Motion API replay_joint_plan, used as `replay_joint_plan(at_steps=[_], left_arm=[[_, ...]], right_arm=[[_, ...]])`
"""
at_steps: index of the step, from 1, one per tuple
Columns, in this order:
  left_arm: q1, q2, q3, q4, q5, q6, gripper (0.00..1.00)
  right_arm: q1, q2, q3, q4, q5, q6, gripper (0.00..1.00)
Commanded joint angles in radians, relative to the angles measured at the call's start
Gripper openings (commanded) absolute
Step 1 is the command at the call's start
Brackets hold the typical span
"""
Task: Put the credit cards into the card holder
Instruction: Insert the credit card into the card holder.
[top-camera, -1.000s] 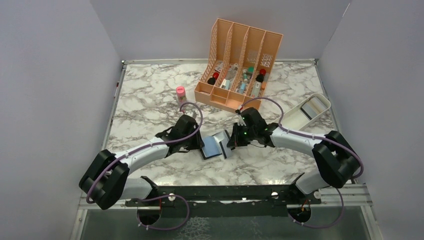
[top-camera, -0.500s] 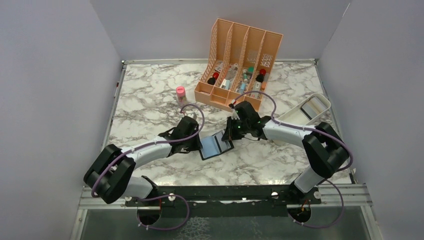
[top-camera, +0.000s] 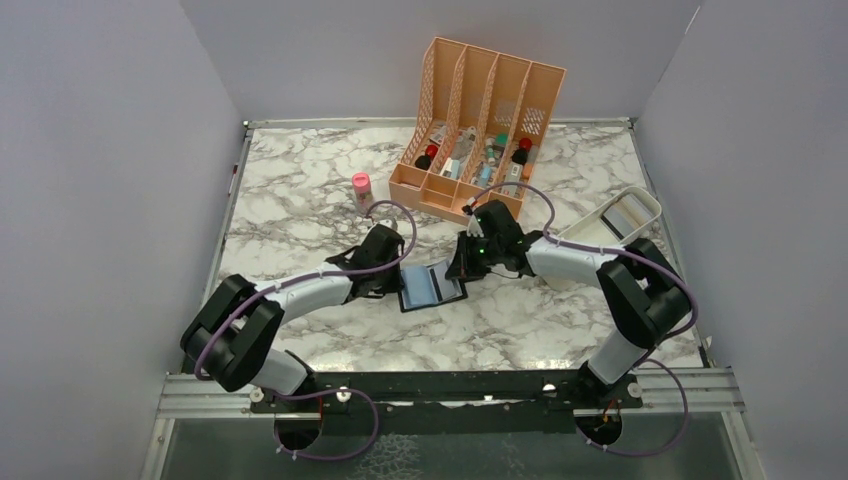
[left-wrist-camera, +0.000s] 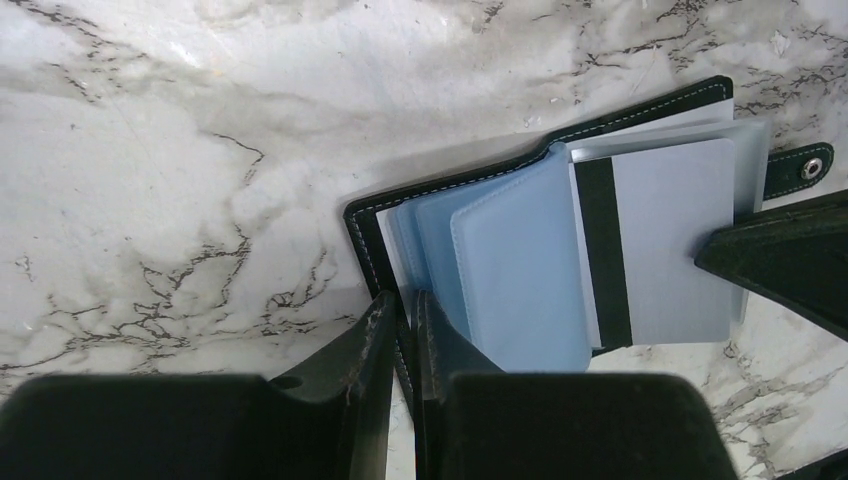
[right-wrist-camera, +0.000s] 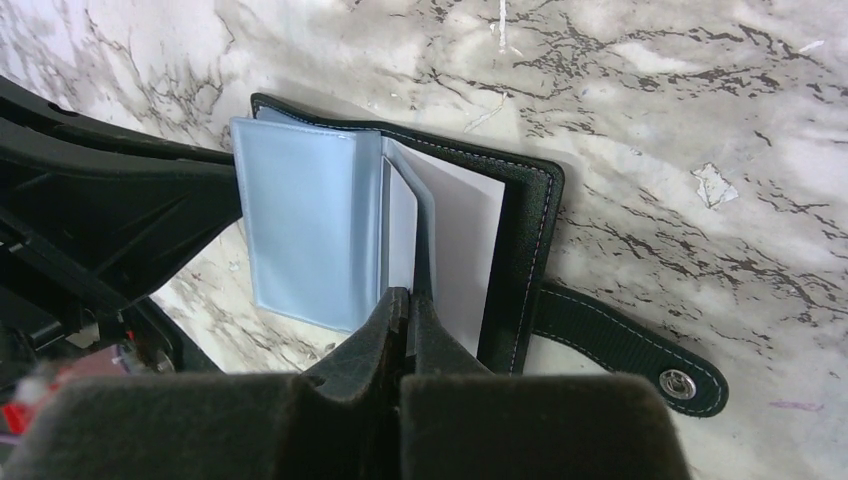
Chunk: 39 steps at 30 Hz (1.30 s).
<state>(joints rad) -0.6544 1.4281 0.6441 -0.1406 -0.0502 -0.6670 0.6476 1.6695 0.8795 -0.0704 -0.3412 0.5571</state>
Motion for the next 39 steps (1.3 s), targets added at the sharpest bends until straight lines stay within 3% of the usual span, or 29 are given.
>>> replay_joint_plan(at_steps=[1, 14, 26, 39], left_arm=[[-0.001, 0.03, 0.015, -0.044, -0.069, 0.035, 0.14], [0.001, 0.085, 0.06, -0.068, -0.073, 0.043, 0.14], [0.001, 0.077, 0.062, -0.07, -0.085, 0.06, 0.17], [0.001, 0.076, 0.06, -0.065, -0.074, 0.062, 0.17]], right_arm=[[0.001, -0.021, -0.046, 0.065, -0.056, 0.041, 0.01], [-0.006, -0.024, -0.087, 0.188, -0.116, 0.123, 0.01], [-0.009, -0.102, -0.093, 0.122, -0.007, 0.101, 0.01], [-0.011, -0.015, -0.121, 0.231, -0.056, 0.153, 0.01]])
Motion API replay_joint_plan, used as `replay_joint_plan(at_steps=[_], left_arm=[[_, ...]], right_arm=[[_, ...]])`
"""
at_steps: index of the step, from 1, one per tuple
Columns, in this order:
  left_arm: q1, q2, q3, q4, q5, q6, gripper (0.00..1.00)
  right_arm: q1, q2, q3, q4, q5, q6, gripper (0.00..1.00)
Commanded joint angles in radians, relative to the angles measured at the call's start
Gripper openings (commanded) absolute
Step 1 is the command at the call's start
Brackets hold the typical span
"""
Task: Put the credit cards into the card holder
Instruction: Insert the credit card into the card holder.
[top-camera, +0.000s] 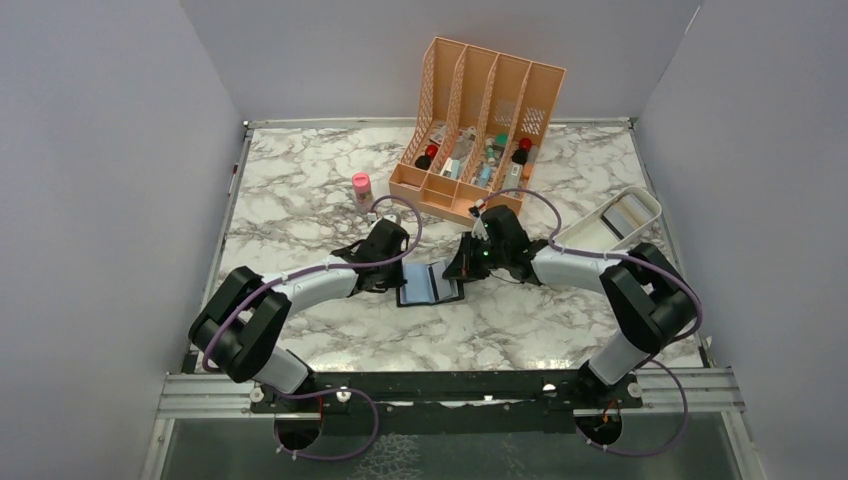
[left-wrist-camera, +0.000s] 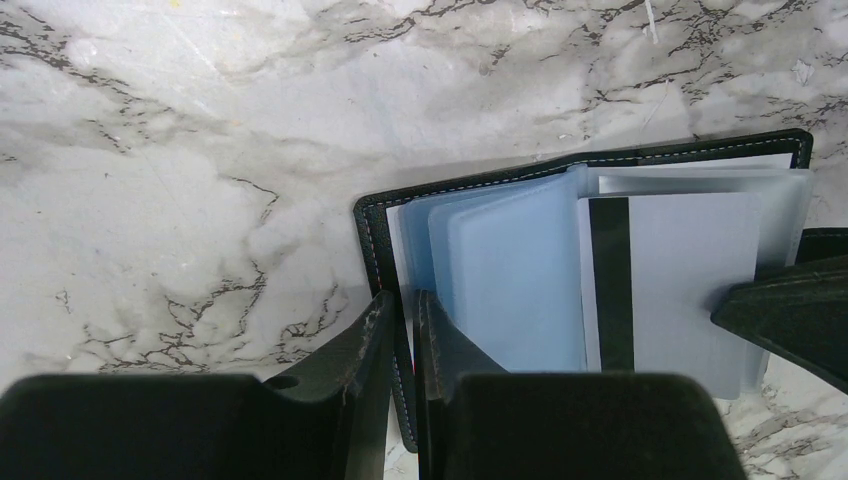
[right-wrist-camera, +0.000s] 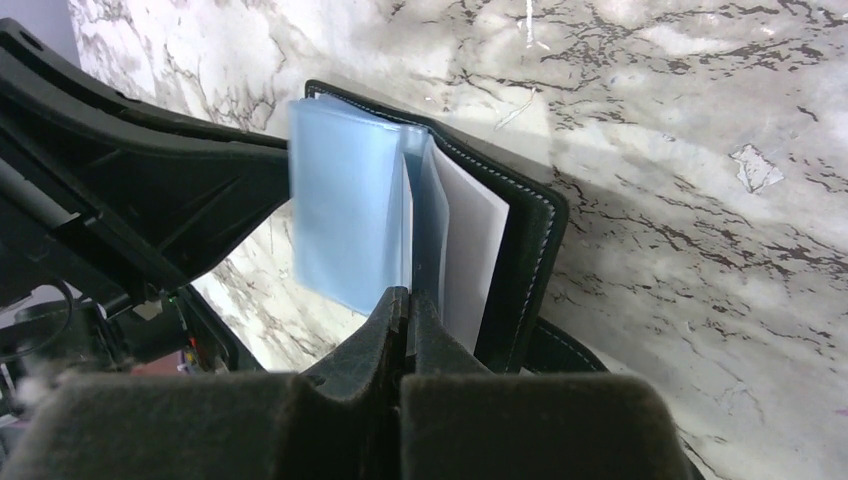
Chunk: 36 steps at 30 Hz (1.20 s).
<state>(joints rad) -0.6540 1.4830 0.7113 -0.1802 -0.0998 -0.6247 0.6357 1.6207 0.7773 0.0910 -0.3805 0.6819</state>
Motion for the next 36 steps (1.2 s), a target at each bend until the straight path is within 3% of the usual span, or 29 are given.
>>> replay_joint_plan(at_steps=[1, 23, 36], left_arm=[[0.001, 0.021, -0.007, -0.025, -0.024, 0.02, 0.17], [0.001, 0.022, -0.015, -0.014, -0.01, 0.017, 0.17], [0.001, 0.028, -0.028, -0.004, -0.002, 0.021, 0.17]], right_arm=[[0.001, 0.039, -0.023, 0.082, -0.026, 0.034, 0.01], [-0.067, 0.123, -0.128, 0.315, -0.158, 0.185, 0.01], [-0.067, 0.129, -0.127, 0.345, -0.122, 0.217, 0.01]])
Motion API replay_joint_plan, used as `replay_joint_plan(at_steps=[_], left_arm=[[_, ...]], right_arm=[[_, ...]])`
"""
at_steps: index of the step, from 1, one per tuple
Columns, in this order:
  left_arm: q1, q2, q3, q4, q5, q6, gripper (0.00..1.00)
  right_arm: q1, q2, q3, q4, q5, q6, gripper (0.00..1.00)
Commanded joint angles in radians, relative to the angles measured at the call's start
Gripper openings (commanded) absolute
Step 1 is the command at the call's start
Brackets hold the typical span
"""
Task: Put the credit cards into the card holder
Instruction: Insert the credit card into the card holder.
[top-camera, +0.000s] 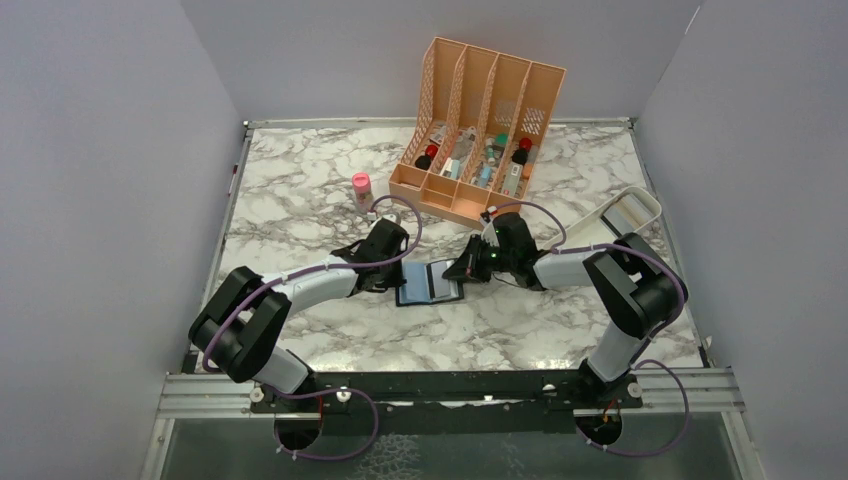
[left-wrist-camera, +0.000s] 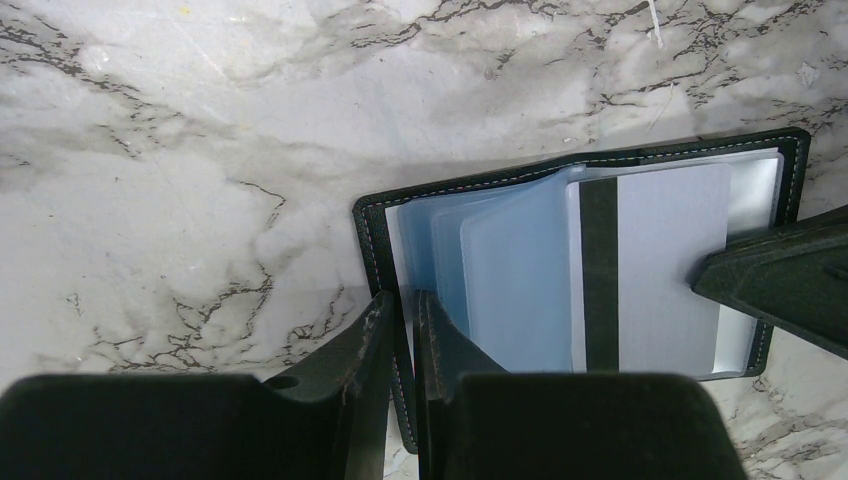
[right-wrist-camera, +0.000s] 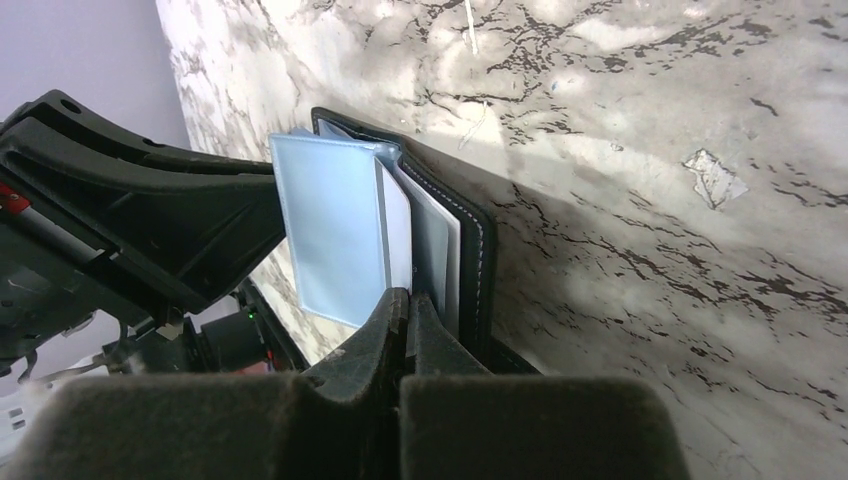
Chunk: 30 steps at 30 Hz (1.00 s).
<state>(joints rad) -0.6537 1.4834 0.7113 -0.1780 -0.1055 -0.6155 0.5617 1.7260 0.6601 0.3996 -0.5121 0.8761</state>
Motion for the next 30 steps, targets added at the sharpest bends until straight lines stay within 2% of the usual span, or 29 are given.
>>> replay_joint_plan(at_steps=[1, 19, 30], left_arm=[[0.001, 0.028, -0.029, -0.005, 0.005, 0.013, 0.17], [0.001, 0.039, -0.037, 0.018, 0.017, 0.003, 0.17], [0.0, 0.046, -0.039, 0.025, 0.02, -0.004, 0.17]], right_arm=[[0.007, 0.027, -0.009, 0.042, 0.008, 0.028, 0.01], [0.009, 0.072, -0.06, 0.112, -0.001, 0.057, 0.01], [0.022, 0.076, -0.038, 0.074, 0.006, 0.035, 0.02]])
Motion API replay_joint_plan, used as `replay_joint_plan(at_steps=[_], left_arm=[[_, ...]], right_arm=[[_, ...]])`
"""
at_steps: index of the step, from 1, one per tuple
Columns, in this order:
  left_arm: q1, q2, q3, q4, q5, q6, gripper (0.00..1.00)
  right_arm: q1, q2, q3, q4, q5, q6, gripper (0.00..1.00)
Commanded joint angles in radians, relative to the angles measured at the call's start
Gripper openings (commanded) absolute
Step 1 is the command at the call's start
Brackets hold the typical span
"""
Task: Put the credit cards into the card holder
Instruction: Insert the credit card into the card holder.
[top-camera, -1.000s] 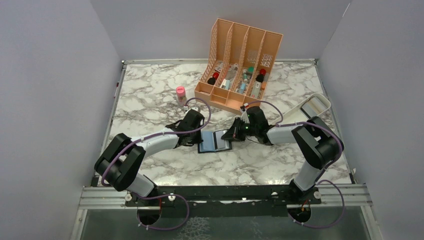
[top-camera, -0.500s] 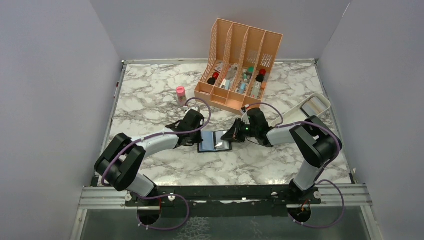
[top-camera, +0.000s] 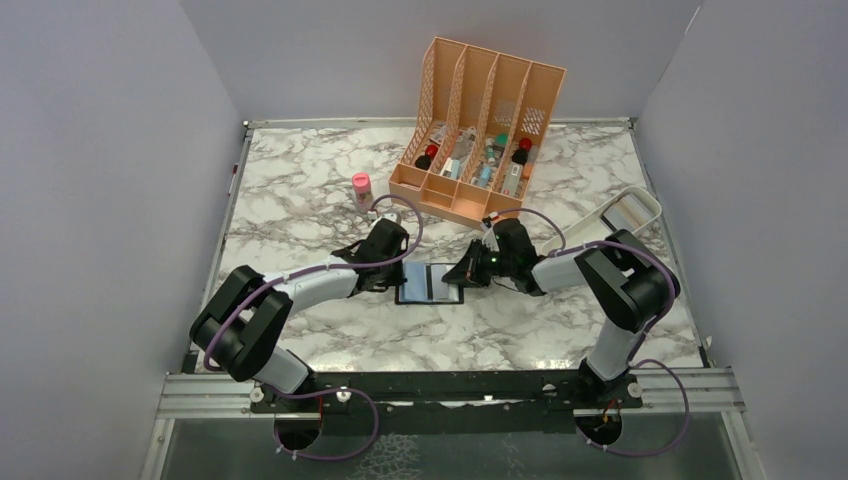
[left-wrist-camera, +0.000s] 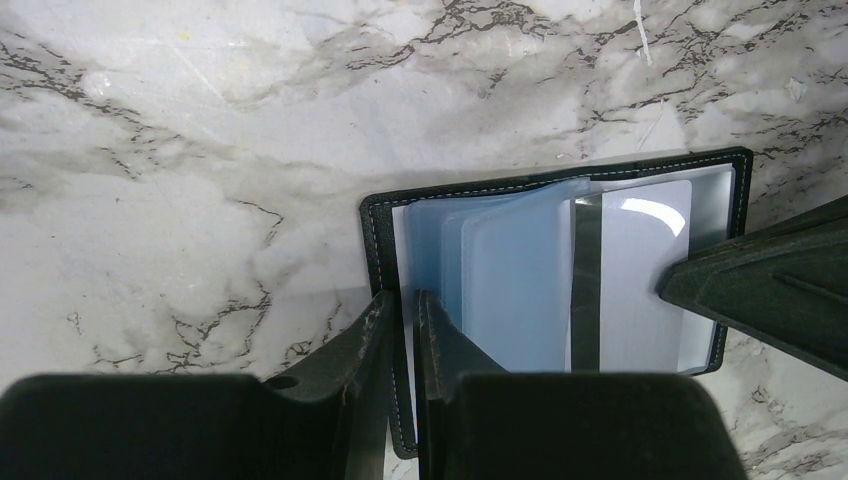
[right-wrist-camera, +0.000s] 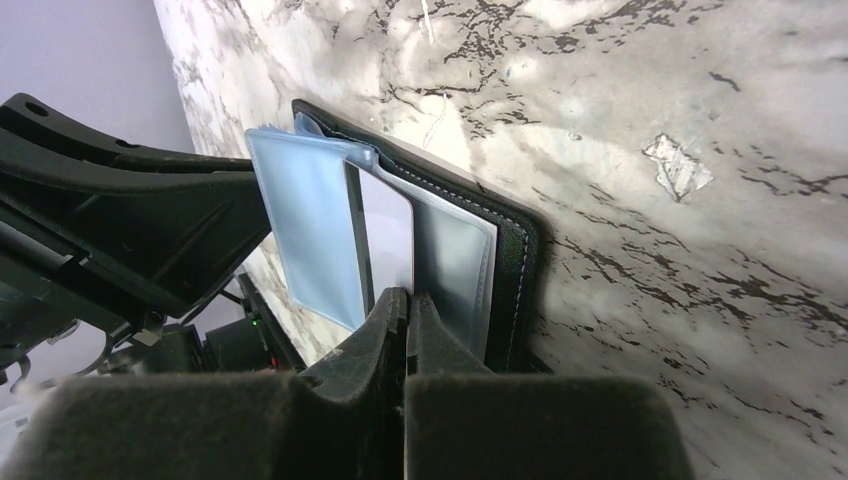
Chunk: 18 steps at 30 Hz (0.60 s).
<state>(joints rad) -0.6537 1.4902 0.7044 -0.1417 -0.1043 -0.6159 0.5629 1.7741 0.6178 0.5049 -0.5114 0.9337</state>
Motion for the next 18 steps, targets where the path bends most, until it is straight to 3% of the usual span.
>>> replay_joint_plan(at_steps=[1, 12, 18], left_arm=[[0.0, 0.039, -0.032, -0.011, 0.02, -0.005, 0.17], [0.0, 0.036, -0.045, -0.008, 0.017, -0.005, 0.17], [0.0, 0.039, -0.047, 0.009, 0.035, -0.012, 0.17]], right_arm=[[0.022, 0.03, 0.003, -0.021, 0.003, -0.018, 0.01], [0.022, -0.02, 0.041, -0.077, 0.092, -0.081, 0.01], [0.022, 0.025, -0.005, 0.047, 0.025, -0.002, 0.02]])
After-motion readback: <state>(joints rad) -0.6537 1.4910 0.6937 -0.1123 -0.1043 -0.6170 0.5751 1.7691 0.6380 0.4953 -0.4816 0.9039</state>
